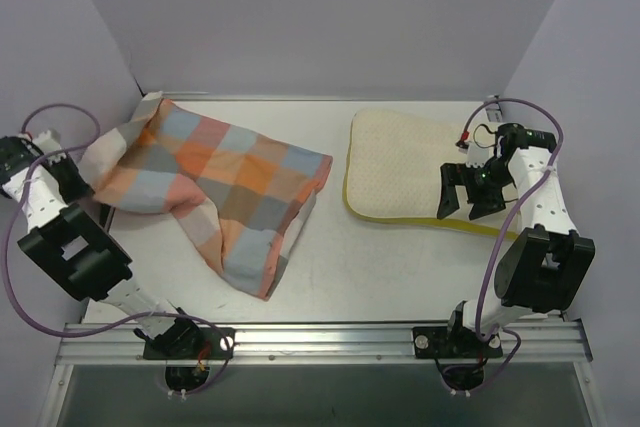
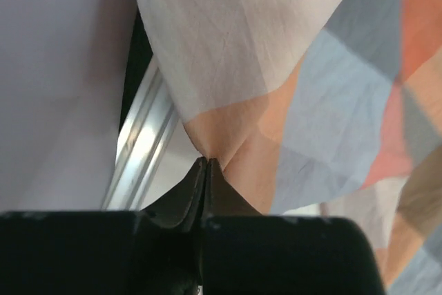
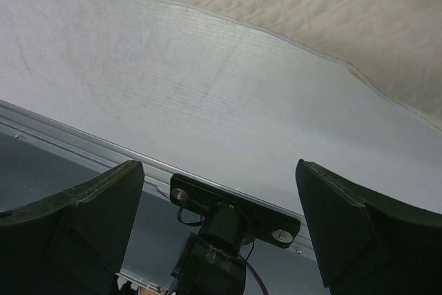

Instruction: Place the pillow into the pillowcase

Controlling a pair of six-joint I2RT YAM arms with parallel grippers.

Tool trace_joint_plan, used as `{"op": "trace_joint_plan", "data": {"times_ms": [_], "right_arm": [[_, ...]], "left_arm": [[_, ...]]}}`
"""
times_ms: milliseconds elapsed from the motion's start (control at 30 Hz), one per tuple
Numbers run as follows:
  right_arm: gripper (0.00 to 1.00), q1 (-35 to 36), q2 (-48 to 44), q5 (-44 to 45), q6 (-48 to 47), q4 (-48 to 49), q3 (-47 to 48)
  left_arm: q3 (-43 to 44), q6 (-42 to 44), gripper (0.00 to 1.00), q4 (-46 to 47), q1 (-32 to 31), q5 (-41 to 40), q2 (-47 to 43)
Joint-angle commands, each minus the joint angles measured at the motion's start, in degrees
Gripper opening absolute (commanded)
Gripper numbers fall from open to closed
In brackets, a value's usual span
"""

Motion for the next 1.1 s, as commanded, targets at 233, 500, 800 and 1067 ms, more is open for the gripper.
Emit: {"op": "trace_joint_plan", "data": {"times_ms": [233, 500, 800, 1067], "right_arm": [[0.97, 1.40, -0.31, -5.01, -1.33, -3.22, 0.73], [0.93, 2.45, -0.58, -5.19, -0.36, -1.55, -2.96], [0.92, 2.02, -3.82, -1.68, -0.35, -1.90, -4.54], [0.93, -2.20, -8.66, 1.06, -4.40, -6.20, -5.87]], "left_arm": [[-11.39, 33.50, 0.63, -27.73, 6.97, 9.46, -7.20], [-17.86, 33.79, 0.65, -22.30, -20.86, 3.52, -21.35], [-25.54, 23.14, 0.30, -6.22, -52.71, -6.42, -8.21], [-9.59, 15.94, 0.11, -1.10, -60.98, -6.34, 13.25]]}}
